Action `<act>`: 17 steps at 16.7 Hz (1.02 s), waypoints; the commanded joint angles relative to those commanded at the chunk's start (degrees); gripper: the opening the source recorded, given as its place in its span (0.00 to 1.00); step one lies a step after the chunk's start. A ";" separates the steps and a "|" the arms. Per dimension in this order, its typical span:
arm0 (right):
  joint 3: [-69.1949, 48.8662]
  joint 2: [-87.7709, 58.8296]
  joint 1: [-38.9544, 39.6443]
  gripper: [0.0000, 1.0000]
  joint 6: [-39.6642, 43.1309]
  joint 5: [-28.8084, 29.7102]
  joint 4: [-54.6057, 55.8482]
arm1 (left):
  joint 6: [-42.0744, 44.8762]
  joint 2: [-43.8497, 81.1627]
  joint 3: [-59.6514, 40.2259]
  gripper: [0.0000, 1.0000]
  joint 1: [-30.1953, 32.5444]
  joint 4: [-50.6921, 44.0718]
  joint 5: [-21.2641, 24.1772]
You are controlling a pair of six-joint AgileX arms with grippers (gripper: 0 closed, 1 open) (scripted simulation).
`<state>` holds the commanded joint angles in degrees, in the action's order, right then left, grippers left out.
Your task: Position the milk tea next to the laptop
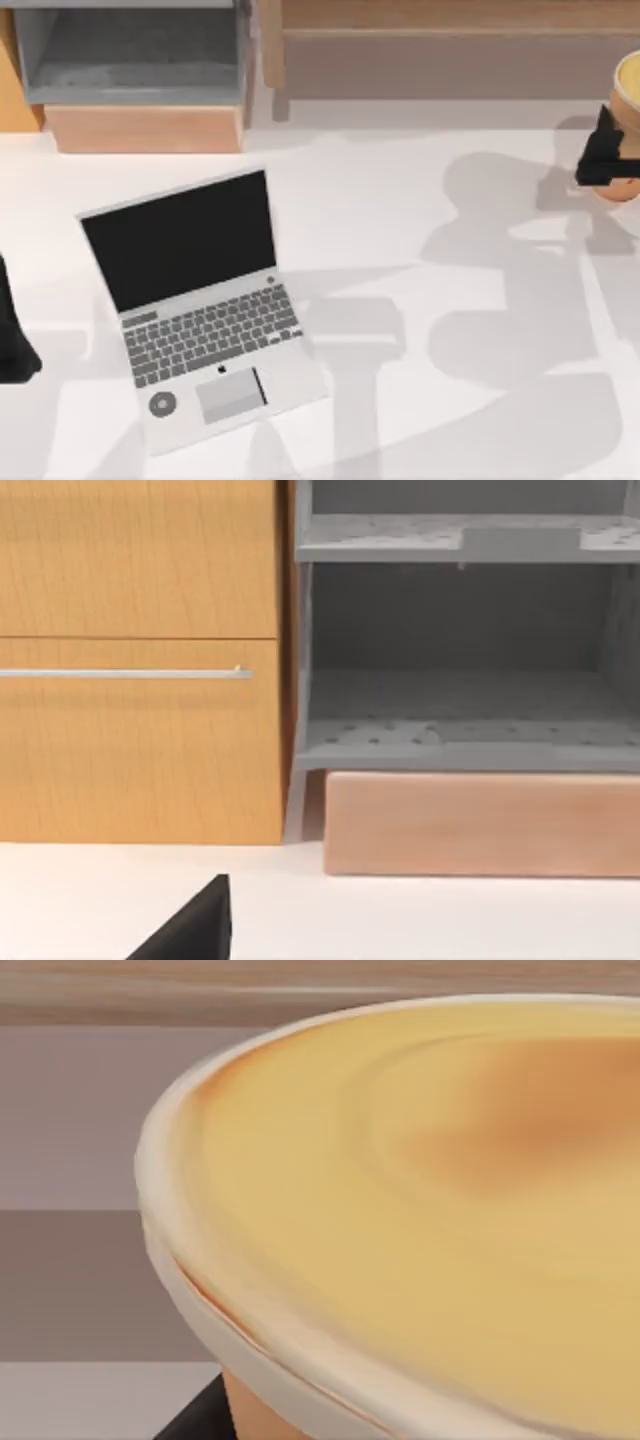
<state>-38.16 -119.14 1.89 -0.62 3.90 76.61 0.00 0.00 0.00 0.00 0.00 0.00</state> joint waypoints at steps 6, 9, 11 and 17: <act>-3.41 6.47 8.31 0.00 -0.96 5.21 -0.40 | 0.00 0.00 0.00 1.00 0.00 0.00 0.00; -4.15 9.91 15.44 0.00 -2.04 10.51 -3.27 | 0.00 0.00 0.00 1.00 0.00 0.00 0.00; -4.17 11.94 21.16 0.00 -3.00 15.05 -6.11 | 0.00 0.00 0.00 1.00 0.00 0.00 0.00; -3.04 15.34 40.48 0.00 -7.39 32.10 -17.36 | 0.00 0.00 0.00 1.00 0.00 0.00 0.00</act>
<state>-41.20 -103.81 42.37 -8.01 36.00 59.25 0.00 0.00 0.00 0.00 0.00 0.00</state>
